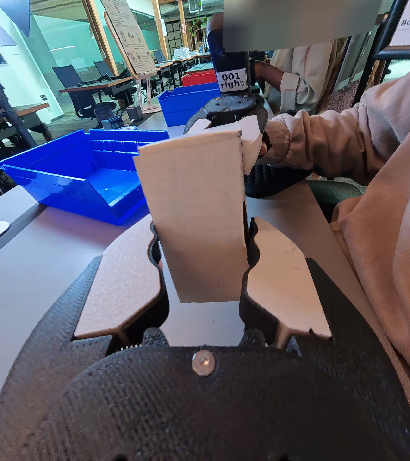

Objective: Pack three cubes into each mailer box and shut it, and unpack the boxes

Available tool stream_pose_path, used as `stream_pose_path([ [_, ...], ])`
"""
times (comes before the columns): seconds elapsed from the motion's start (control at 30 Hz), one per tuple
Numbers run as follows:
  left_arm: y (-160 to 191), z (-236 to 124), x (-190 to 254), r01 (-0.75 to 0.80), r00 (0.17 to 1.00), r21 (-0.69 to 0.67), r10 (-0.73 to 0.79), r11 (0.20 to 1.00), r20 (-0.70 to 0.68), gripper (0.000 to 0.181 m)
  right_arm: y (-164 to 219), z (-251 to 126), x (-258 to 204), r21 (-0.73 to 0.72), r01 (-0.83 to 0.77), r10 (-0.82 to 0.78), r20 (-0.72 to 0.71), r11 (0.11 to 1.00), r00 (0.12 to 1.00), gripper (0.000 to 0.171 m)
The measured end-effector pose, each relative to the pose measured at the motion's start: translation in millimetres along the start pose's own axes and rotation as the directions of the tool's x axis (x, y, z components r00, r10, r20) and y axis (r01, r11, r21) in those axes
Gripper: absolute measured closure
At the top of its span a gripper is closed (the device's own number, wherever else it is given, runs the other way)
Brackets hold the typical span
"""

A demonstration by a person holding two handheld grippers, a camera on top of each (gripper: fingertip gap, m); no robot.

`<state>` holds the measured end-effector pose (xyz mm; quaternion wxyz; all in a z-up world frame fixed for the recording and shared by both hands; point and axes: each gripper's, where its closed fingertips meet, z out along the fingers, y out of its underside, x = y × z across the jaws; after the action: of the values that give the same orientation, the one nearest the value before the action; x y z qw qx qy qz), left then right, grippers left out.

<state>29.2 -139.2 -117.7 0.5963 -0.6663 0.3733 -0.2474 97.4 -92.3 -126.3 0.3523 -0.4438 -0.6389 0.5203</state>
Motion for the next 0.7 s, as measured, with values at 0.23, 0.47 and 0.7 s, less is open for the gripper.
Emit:
stream_pose_path([
  [0.23,-9.3,11.6,-1.9,0.077,0.997,0.028,-0.078,0.997,0.023,0.102,-3.1,9.2,-13.2,0.012,0.078,-0.078,0.009,0.997,0.997,0.106],
  [0.47,3.9,19.5,-0.9,0.035,0.999,-0.026,-0.034,0.999,0.041,0.095,-18.2,0.0,-15.4,0.111,0.058,-0.062,0.029,0.992,0.998,0.107],
  [0.7,-4.6,25.3,3.6,0.047,0.998,0.012,-0.047,0.999,0.03,0.095,-35.4,-9.0,-20.0,0.234,0.029,-0.042,0.051,0.972,0.998,0.107],
])
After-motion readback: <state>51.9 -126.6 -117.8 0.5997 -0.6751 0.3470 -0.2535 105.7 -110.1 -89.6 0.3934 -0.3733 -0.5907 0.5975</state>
